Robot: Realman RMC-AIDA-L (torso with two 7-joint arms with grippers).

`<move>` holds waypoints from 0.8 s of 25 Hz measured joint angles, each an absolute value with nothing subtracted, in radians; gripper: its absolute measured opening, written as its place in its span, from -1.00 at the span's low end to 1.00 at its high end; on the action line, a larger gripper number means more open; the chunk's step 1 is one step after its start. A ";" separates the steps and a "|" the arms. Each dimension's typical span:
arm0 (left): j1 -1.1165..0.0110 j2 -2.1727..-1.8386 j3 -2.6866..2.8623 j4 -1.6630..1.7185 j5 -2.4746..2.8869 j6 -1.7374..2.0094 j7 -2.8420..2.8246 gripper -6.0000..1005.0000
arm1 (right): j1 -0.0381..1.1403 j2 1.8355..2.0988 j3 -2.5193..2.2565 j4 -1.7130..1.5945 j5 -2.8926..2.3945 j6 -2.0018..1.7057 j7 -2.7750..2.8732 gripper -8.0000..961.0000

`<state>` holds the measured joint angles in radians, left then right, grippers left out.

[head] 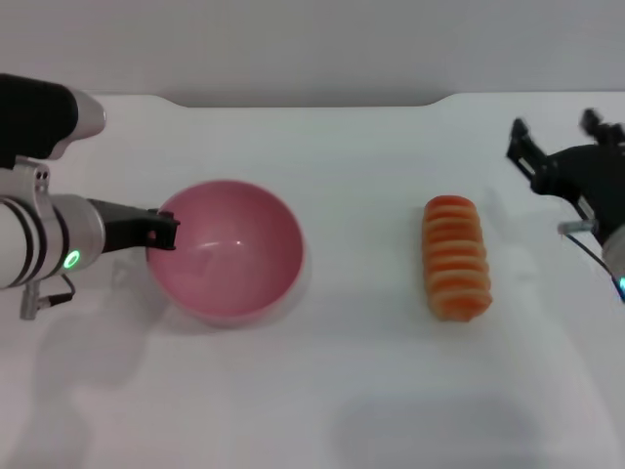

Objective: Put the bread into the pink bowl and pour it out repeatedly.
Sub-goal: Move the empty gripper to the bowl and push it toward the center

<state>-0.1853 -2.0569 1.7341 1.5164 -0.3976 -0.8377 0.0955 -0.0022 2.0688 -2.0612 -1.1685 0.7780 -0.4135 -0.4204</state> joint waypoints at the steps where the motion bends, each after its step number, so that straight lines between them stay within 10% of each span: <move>1: -0.190 -2.057 1.734 1.516 -0.397 -0.840 0.095 -0.89 | -0.006 2.070 -2.002 -1.238 0.778 -0.251 -0.436 0.49; 20: -0.240 -2.059 1.731 1.502 -0.400 -0.836 0.092 -0.89 | 0.115 2.074 -1.832 -1.357 0.521 0.468 -0.062 0.46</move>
